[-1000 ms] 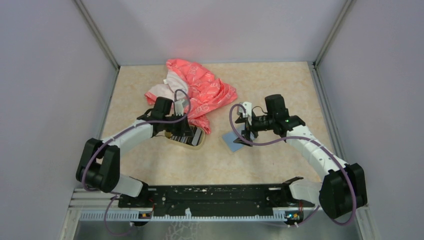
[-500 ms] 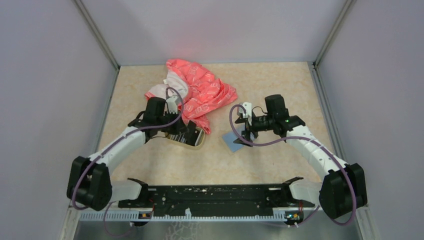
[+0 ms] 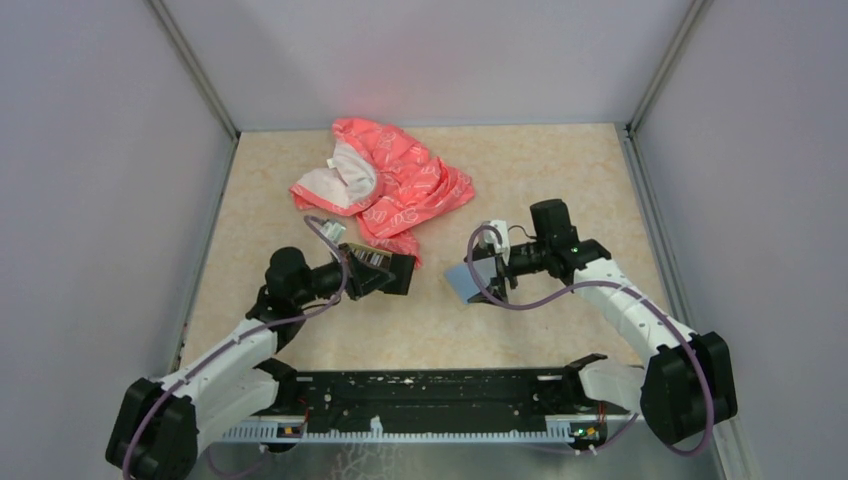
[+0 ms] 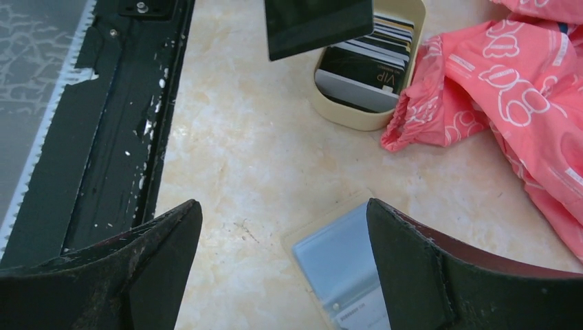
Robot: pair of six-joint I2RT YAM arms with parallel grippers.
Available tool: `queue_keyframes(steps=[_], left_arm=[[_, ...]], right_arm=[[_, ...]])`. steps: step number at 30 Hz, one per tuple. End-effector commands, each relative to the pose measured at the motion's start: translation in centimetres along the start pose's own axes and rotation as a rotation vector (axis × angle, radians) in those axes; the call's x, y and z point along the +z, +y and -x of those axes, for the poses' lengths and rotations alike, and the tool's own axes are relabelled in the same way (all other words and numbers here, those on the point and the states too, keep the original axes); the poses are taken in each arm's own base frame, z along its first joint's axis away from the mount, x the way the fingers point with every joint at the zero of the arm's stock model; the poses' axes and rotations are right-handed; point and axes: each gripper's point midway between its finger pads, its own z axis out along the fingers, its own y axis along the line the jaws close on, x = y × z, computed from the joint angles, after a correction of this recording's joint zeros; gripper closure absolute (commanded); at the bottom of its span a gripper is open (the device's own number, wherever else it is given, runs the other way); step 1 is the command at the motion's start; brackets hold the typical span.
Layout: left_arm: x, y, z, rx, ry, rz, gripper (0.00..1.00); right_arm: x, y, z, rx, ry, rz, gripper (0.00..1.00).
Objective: Put the credit cards into the card holder
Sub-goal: Insert the credit card into the card holder.
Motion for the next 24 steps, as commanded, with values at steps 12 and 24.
queue_keyframes(steps=[12, 24], left_arm=[[0.9, -8.9, 2.1, 0.121, -0.377, -0.264, 1.00], [2.3, -10.6, 3.0, 0.096, -0.451, -0.308, 1.00]], right_arm=[[0.5, 1.5, 4.2, 0.081, -0.182, 0.099, 0.20], [2.4, 1.6, 5.2, 0.223, -0.245, 0.092, 0.35]])
